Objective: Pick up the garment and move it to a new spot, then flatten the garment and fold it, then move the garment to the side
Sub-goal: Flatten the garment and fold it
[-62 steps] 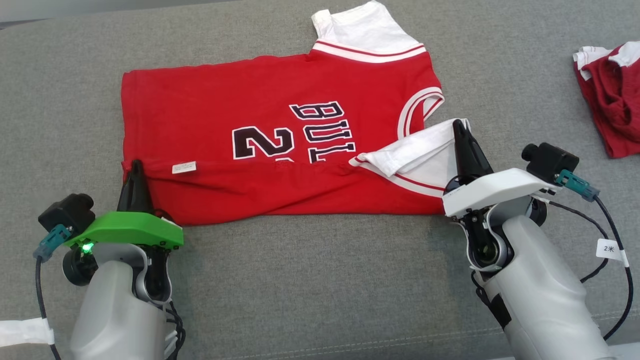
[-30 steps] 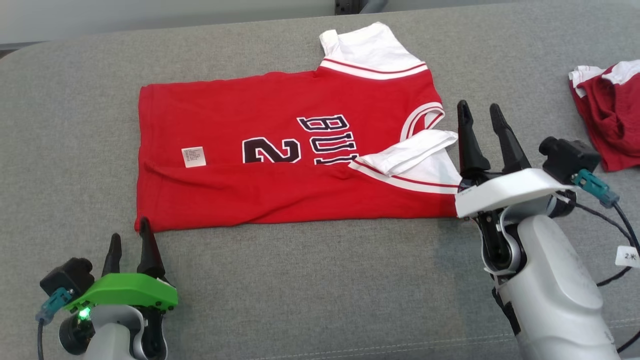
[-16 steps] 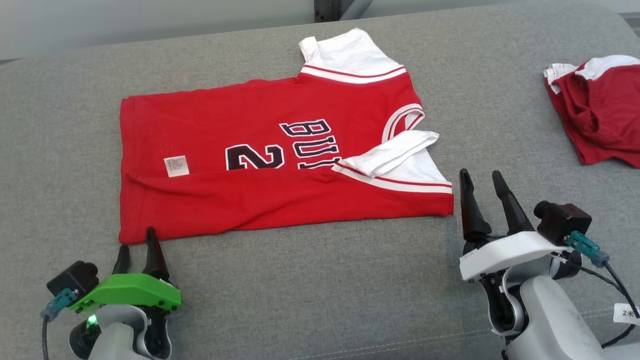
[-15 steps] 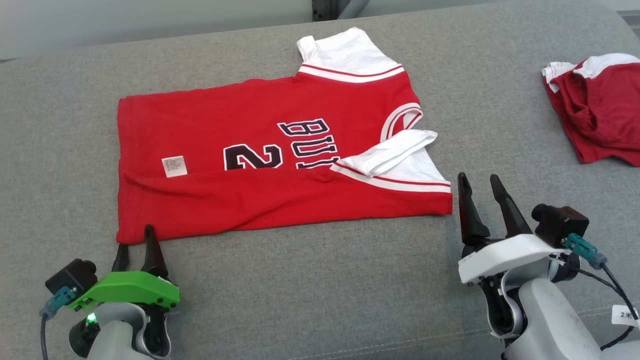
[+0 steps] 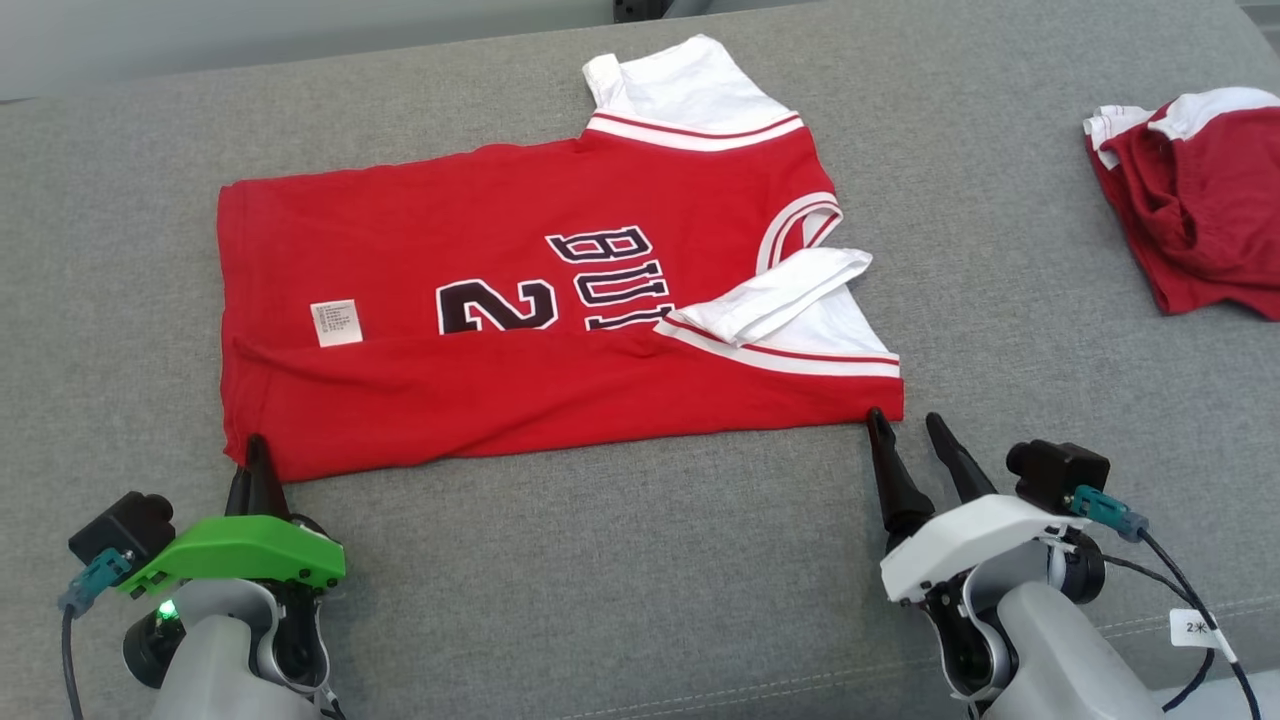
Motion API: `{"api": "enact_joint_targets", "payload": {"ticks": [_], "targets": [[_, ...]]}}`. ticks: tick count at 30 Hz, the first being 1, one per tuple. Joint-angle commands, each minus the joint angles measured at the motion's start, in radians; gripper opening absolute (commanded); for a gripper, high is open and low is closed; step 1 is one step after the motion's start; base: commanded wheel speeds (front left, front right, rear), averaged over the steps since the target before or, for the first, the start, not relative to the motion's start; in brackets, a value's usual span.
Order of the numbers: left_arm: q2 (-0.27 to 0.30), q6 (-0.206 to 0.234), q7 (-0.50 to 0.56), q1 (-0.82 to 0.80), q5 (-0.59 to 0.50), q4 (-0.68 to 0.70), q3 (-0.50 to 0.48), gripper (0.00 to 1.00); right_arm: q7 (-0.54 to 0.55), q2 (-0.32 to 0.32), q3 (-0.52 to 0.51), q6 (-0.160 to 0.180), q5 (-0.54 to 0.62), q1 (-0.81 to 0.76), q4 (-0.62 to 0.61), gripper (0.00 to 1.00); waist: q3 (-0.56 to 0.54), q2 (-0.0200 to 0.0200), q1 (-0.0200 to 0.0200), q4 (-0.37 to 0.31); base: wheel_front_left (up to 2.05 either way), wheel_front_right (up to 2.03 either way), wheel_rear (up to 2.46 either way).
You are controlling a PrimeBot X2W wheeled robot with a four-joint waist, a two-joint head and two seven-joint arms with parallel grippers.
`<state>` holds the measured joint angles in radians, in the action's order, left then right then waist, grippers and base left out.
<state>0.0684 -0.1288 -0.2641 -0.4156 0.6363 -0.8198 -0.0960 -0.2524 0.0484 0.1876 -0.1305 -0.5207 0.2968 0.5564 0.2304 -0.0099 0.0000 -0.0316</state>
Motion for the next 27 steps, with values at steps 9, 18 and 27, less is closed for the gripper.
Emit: {"api": "enact_joint_targets", "payload": {"ticks": [9, 18, 27], "targets": [[-0.01, -0.002, 0.001, 0.02, -0.011, 0.023, 0.018, 0.0, 0.014, 0.003, 0.075, 0.0, -0.208, 0.126, 0.178, 1.0, -0.009, 0.0099, 0.0, 0.036, 0.0, 0.0, 0.0], [-0.015, -0.002, 0.001, 0.039, 0.003, 0.065, 0.032, 0.0, -0.009, 0.004, 0.101, 0.0, -0.322, 0.21, 0.244, 0.0, -0.025, 0.0099, 0.0, 0.048, 0.0, 0.0, 0.0], [-0.014, -0.002, 0.001, 0.124, 0.073, 0.199, 0.041, 0.0, -0.015, 0.046, 0.0, 0.001, -0.254, 0.153, 0.091, 0.0, -0.052, 0.0099, 0.0, 0.051, 0.0, 0.0, 0.0]]}}
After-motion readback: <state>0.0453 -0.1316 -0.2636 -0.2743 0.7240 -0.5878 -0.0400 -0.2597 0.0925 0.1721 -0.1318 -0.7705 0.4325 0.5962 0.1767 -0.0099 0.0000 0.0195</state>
